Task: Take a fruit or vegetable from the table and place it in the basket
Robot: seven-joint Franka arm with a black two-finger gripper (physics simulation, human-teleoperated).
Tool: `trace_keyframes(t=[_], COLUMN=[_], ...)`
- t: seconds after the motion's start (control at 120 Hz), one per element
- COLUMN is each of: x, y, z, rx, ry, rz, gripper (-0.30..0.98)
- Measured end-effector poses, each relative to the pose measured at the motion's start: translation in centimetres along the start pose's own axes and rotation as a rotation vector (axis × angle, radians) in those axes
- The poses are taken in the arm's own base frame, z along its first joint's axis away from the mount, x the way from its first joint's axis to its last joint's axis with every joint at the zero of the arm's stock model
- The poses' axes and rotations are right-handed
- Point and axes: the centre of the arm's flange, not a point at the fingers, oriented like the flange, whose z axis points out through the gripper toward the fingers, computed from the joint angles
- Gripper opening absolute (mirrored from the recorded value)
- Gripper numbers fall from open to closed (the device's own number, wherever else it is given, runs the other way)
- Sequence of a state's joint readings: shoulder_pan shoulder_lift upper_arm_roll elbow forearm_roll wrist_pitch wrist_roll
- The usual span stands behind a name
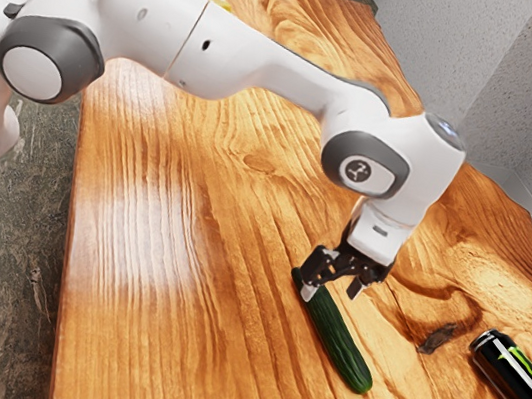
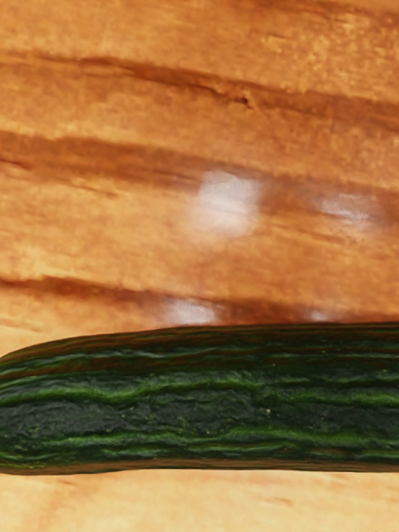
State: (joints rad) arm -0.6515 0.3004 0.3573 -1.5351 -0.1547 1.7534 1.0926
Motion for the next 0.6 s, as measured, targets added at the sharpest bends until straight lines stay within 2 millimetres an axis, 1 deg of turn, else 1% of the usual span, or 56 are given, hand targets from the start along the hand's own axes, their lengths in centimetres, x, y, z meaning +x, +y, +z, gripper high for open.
trace_keyframes(t=[0.1, 0.275, 0.6], x=[-0.2, -0.6, -0.9], y=[-0.1, -0.2, -0.4], z=[1.2, 2.6, 3.9], rx=[-0.004, -0.009, -0.006], ry=[0.01, 0.025, 0.046], rz=[0.006, 0.013, 0.023], gripper=[0.69, 0.69, 0.69])
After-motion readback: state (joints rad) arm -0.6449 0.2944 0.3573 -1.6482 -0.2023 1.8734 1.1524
